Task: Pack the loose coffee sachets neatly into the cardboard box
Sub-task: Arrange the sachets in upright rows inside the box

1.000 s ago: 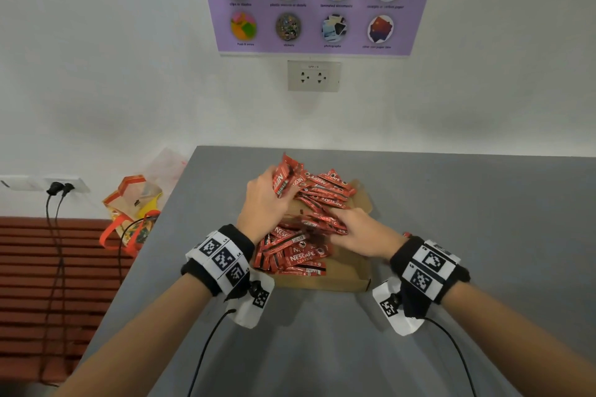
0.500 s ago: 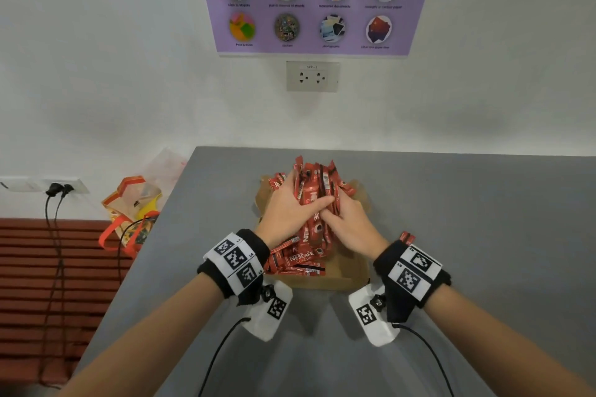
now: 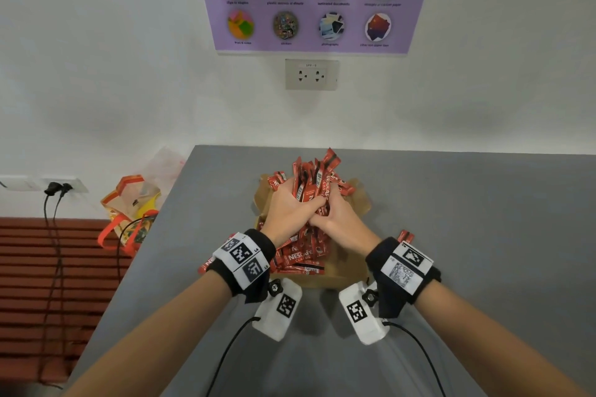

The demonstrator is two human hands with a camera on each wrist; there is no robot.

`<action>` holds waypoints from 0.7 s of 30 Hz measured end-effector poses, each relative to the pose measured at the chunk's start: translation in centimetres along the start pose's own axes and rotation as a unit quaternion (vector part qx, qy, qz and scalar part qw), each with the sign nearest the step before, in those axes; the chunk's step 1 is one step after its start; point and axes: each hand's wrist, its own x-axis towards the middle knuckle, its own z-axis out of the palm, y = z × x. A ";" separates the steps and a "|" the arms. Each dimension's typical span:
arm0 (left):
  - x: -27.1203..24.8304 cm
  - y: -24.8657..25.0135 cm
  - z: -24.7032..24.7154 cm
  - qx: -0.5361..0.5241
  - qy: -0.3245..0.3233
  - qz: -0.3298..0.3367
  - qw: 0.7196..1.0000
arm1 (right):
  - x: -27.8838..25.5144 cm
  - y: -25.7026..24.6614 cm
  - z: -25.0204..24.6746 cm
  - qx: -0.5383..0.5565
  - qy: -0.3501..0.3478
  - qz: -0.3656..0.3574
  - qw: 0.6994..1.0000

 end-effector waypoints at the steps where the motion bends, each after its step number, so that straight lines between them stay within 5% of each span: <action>1: -0.1 0.1 0.0 0.005 -0.002 0.011 1.000 | -0.1 0.1 0.0 -0.003 -0.004 0.008 1.000; 6: -0.5 0.0 0.0 0.008 0.024 0.036 0.999 | -0.6 0.2 -0.5 0.012 -0.009 0.020 1.000; 15: 0.4 0.4 -0.7 -0.055 0.062 -0.039 0.996 | -1.0 0.4 -0.6 0.025 -0.028 0.011 0.999; 21: 0.5 0.6 -1.2 -0.039 0.055 -0.044 0.997 | -1.9 1.0 -1.0 -0.103 -0.008 -0.007 0.995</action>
